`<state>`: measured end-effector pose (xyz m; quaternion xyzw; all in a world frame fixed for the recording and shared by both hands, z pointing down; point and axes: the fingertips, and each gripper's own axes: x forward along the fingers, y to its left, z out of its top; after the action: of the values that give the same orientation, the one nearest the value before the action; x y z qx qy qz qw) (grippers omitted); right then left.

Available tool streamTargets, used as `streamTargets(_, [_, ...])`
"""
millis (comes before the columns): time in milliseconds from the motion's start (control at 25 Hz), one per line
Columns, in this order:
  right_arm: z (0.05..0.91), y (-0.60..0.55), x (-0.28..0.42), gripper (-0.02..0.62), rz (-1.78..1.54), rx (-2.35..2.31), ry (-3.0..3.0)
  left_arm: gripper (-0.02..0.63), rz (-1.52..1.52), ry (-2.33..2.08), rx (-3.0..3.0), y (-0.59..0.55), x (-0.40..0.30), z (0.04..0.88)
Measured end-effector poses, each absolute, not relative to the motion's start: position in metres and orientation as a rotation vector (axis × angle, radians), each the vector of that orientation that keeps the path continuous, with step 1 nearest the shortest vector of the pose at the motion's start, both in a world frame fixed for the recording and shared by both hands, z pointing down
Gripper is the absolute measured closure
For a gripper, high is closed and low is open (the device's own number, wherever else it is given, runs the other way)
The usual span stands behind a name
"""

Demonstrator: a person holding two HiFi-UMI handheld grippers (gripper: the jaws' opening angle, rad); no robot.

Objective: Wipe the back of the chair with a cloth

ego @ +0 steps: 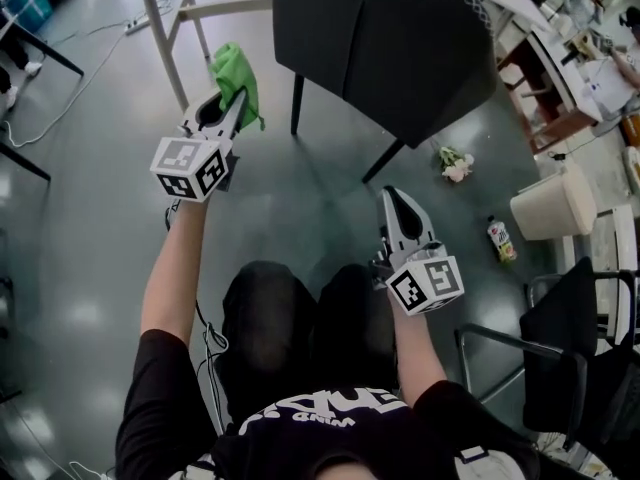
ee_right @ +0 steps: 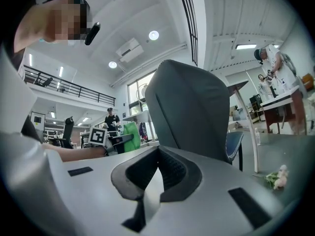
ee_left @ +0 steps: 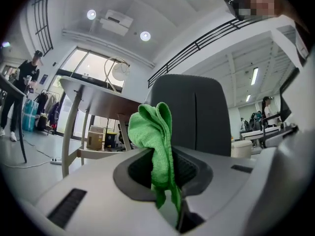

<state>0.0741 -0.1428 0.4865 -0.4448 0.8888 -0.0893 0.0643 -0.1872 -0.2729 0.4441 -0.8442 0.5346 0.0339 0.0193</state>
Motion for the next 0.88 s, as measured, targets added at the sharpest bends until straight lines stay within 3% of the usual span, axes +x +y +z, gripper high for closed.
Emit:
streamTargets(520, [0.497,-0.145,0.075,0.598,-0.313,-1.384,2.665,0.543,0.075,1.595,-2.603,-0.378,-0.179,0.418])
streamTargets(880, [0.500,-0.143,0.080,0.598,-0.329,-1.408,2.642,0.543,0.059,1.408,-2.665,-0.360,-0.108,0.404])
